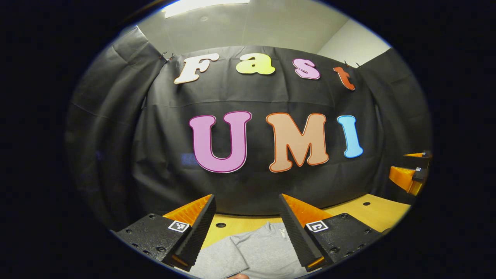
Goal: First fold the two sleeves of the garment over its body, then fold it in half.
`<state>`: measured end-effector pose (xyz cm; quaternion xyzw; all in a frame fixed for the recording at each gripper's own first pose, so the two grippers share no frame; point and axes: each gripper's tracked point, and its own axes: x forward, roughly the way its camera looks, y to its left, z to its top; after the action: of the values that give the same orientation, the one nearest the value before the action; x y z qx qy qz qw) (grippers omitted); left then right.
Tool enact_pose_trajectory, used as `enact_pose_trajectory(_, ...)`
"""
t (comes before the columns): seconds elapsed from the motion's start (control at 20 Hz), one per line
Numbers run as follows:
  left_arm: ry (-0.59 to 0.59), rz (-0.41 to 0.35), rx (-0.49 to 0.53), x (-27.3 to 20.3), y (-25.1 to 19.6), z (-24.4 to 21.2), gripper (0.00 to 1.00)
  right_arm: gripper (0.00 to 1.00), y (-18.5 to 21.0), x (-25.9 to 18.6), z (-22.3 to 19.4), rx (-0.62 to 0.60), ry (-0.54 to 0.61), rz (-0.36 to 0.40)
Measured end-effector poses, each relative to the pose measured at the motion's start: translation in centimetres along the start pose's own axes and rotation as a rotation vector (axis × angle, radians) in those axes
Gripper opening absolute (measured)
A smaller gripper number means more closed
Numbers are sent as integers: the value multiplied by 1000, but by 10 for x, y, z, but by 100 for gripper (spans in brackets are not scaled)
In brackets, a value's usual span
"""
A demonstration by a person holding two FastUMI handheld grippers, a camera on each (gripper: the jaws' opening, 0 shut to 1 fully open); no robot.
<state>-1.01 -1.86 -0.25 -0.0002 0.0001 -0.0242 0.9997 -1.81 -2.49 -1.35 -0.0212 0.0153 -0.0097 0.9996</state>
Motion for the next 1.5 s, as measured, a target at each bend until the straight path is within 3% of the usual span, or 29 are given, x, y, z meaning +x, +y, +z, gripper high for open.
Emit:
enact_pose_trajectory(0.3, 16, -19, -13, -3, -12, -12, 93, 97, -37, -13, -36, -15, 83, -20)
enact_pose_trajectory(0.85, 37, -68, -21, 1, -35, -20, 93, 97, -127, -73, -122, -89, 319, -140)
enact_pose_trajectory(1.25, 57, -102, -17, -2, -50, -28, 93, 98, -152, -141, -213, -60, 581, -149)
enact_pose_trajectory(1.5, 71, -100, -20, -1, -49, -33, 93, 98, -144, -198, -276, -33, 770, -117)
